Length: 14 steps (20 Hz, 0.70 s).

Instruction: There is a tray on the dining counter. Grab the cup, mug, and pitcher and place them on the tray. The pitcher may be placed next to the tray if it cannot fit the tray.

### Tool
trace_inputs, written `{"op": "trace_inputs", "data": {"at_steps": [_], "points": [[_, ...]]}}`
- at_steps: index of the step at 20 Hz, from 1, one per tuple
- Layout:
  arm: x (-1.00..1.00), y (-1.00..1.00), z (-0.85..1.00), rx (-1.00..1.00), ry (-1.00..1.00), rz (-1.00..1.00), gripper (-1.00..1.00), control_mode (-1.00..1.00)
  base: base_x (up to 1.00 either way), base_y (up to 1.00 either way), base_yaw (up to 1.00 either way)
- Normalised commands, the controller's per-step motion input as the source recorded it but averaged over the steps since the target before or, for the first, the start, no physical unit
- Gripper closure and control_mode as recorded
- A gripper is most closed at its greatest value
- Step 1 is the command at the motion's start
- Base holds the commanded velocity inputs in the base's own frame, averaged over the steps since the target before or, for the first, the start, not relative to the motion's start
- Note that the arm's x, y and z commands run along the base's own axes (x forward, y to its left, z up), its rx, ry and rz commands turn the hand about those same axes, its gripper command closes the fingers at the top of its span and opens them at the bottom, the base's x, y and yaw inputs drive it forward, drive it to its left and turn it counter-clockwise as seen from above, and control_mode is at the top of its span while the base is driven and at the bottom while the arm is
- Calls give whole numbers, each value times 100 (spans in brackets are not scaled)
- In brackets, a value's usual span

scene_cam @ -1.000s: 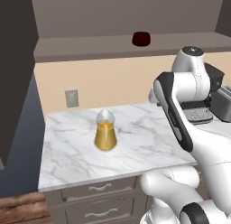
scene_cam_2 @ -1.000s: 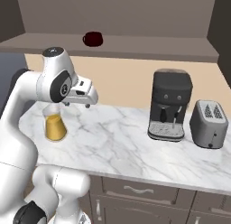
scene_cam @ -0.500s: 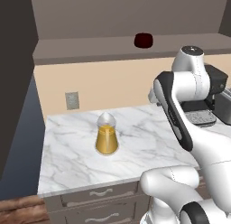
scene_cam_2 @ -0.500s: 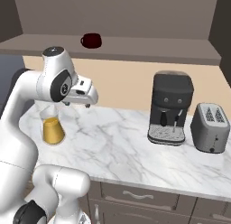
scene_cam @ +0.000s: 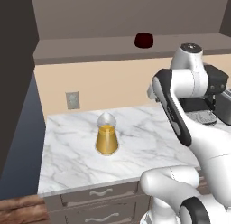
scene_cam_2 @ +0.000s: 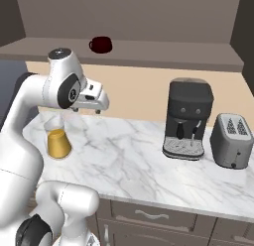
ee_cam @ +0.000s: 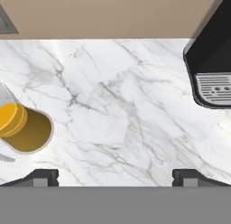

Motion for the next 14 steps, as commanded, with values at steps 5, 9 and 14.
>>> {"op": "trace_inputs", "data": {"at_steps": [5,9,14], "points": [[-1,0,56,0,-30,0,-100,-100,0,0,0],[-10,2,62,0,-37,0,-100,-100,0,0,0],[-1,17,61,0,-37,0,-100,-100,0,0,0]]}}
